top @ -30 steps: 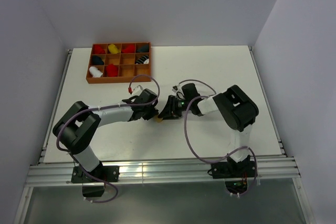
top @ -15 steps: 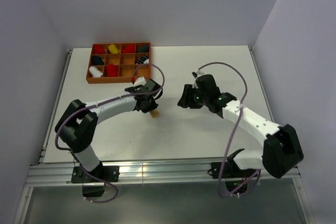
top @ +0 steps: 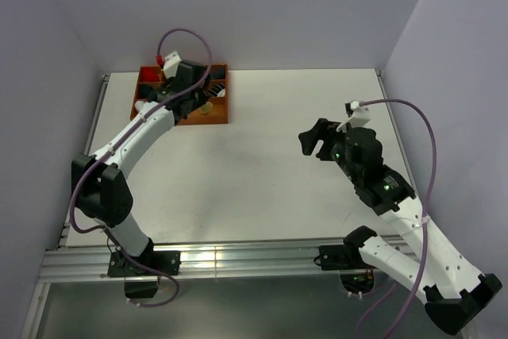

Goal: Roll the socks
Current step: Place the sock in the storage box, then reset both arms

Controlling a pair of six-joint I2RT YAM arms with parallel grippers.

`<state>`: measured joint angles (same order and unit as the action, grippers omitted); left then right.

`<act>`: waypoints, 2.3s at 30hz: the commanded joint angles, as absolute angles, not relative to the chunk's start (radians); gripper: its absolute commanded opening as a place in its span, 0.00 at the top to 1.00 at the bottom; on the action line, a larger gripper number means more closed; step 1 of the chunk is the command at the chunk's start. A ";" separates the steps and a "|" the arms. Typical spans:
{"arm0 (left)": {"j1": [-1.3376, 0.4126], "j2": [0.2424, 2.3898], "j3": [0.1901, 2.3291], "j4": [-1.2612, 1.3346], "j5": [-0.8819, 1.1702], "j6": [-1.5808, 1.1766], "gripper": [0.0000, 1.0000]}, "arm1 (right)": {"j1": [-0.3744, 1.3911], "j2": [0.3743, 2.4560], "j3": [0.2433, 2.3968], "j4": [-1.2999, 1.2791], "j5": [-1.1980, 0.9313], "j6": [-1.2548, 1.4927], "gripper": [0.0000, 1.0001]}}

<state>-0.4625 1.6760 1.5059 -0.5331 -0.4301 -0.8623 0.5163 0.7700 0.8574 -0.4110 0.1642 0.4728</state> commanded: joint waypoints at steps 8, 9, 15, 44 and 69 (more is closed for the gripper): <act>-0.304 1.861 1.649 -0.293 -0.502 -0.735 1.00 | 0.511 0.755 0.825 -0.353 0.268 0.425 0.15; -0.299 1.900 1.657 -0.285 -0.514 -0.735 1.00 | 0.511 0.765 0.825 -0.353 0.265 0.425 0.15; -0.270 2.041 1.661 -0.206 -0.508 -0.764 1.00 | 0.511 0.827 0.816 -0.353 0.219 0.431 0.16; -0.198 2.336 1.913 -0.600 -0.287 -0.818 0.48 | 0.511 0.854 0.773 -0.334 0.187 0.411 0.20; -0.199 1.450 1.521 -0.523 -0.227 -0.703 0.05 | 0.511 0.537 0.862 -0.486 0.503 0.311 0.16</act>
<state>-0.1989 1.6547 1.6314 -0.5915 -0.2111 -0.7670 0.5163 0.5945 0.8043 -0.4519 0.3637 0.3527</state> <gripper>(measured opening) 0.942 0.831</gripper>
